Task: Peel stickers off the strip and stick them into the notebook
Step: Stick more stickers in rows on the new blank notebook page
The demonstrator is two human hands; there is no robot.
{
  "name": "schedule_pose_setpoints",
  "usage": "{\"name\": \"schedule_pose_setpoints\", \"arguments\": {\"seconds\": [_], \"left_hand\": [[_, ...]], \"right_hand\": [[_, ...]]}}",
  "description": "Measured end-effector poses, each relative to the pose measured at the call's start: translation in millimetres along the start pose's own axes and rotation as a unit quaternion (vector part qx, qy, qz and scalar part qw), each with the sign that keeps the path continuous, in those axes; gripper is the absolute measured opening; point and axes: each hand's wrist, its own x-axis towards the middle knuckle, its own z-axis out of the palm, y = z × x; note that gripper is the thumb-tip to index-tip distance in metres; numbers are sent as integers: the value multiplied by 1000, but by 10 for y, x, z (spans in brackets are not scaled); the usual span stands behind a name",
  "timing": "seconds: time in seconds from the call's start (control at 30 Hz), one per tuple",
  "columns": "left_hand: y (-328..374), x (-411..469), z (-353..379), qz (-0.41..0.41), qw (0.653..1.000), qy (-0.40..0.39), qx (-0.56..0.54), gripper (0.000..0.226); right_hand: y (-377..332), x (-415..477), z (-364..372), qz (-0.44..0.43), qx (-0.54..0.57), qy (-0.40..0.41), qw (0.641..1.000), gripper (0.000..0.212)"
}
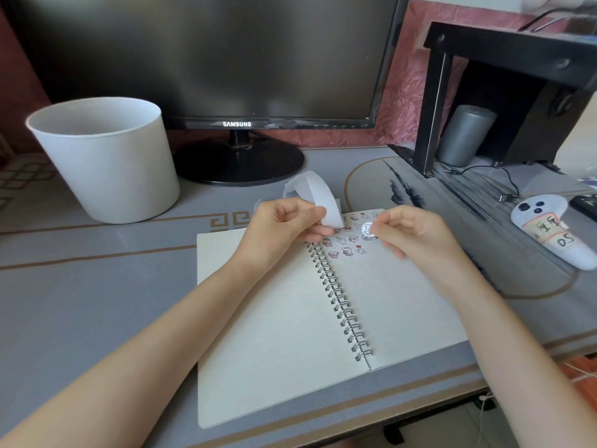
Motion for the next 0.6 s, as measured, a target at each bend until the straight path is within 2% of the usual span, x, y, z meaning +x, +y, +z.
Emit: {"name": "schedule_pose_setpoints", "arguments": {"seconds": [0.17,0.6], "left_hand": [[0,-5,-3,1,1000,-2,1,13],[7,-7,-1,1,1000,-2,5,13]], "right_hand": [[77,27,-57,80,-24,1,996,4],[104,77,-71,96,-62,1,993,5]]}}
